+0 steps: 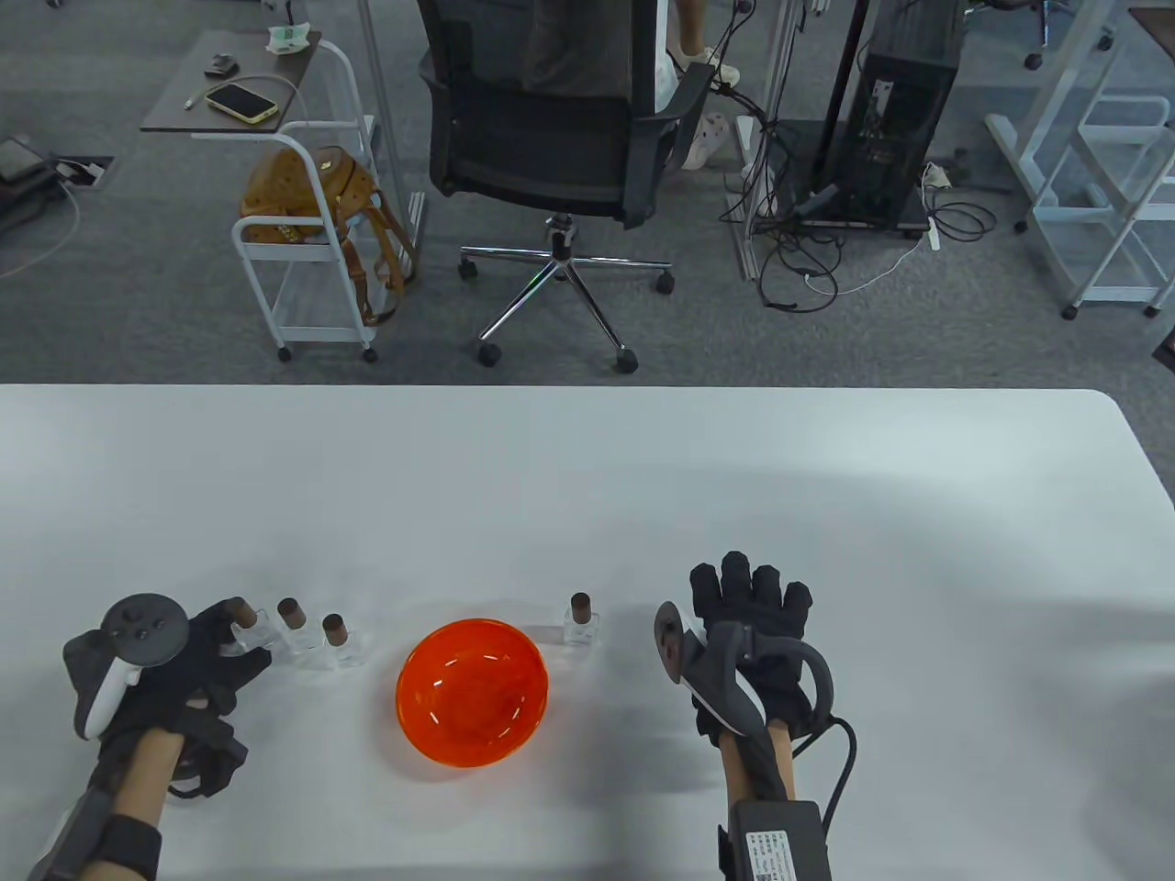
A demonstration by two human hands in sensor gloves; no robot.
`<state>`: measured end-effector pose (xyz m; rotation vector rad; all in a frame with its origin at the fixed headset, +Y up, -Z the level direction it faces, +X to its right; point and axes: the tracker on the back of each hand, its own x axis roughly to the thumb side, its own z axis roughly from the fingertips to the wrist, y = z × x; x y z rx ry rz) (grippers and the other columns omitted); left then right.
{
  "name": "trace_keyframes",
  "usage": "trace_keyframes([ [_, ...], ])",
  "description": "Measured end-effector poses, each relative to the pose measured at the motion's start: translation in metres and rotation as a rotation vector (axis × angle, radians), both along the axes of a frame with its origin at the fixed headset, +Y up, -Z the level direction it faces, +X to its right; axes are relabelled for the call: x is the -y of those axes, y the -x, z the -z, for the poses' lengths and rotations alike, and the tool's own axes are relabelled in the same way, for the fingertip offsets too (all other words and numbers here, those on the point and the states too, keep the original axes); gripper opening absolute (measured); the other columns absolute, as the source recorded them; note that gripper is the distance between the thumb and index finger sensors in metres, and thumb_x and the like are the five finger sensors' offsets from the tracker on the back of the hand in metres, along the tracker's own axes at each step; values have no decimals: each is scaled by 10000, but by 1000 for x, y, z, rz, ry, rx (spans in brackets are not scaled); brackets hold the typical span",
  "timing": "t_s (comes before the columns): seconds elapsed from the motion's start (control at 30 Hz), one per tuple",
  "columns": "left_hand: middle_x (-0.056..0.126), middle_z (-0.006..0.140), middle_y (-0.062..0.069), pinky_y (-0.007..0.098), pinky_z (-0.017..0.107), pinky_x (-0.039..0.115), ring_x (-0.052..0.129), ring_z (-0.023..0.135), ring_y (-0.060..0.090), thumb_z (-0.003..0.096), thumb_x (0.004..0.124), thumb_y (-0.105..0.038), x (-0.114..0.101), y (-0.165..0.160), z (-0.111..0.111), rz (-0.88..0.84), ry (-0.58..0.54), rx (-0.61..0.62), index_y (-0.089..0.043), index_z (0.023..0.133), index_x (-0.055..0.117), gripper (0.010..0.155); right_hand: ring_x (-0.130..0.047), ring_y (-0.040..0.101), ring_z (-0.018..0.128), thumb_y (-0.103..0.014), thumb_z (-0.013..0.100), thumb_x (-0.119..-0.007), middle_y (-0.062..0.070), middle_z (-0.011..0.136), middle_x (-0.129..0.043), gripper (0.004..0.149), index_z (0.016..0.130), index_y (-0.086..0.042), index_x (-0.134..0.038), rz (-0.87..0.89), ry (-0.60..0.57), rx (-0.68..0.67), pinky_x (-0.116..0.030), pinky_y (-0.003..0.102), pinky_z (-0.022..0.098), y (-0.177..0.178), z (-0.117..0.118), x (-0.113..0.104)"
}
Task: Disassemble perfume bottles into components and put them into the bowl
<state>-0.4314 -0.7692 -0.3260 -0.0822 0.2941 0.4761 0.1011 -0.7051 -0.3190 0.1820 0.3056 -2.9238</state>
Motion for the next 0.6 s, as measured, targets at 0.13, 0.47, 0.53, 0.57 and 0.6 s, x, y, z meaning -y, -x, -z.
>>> trace_keyframes([
  [0.13, 1016, 907, 43, 548, 695, 674, 924, 851, 291, 376, 940, -454, 0, 3, -2, -25, -39, -42, -291, 890, 901, 541, -786, 288, 994, -566, 341, -736, -22, 1073, -696, 658, 958, -354, -655, 4, 11, -8, -572, 636, 716, 2, 0, 0],
  [0.47, 986, 948, 63, 562, 694, 667, 952, 844, 325, 402, 921, -442, -101, -29, -20, -195, -356, 135, -286, 912, 869, 536, -805, 283, 979, -563, 340, -735, -12, 1065, -707, 663, 960, -343, -653, -14, 78, -17, -583, 634, 710, 5, 0, 10],
  [0.53, 989, 945, 61, 564, 692, 669, 955, 838, 328, 402, 921, -439, -127, -50, -27, -170, -423, 165, -274, 911, 872, 538, -806, 283, 978, -562, 340, -735, -8, 1064, -709, 663, 960, -342, -652, 8, 86, -15, -583, 634, 709, 5, -1, 10],
  [0.57, 991, 942, 60, 562, 689, 672, 959, 832, 326, 402, 922, -442, -138, -61, -31, -155, -455, 189, -276, 910, 873, 536, -807, 284, 977, -562, 341, -735, -6, 1064, -709, 662, 960, -343, -653, 15, 89, -12, -583, 634, 709, 5, -1, 11],
  [0.6, 990, 943, 60, 563, 689, 671, 959, 831, 327, 403, 921, -442, -144, -67, -33, -152, -469, 201, -273, 910, 873, 536, -808, 285, 976, -563, 341, -734, -6, 1063, -710, 664, 961, -341, -651, 18, 89, -11, -584, 634, 708, 5, -2, 10],
])
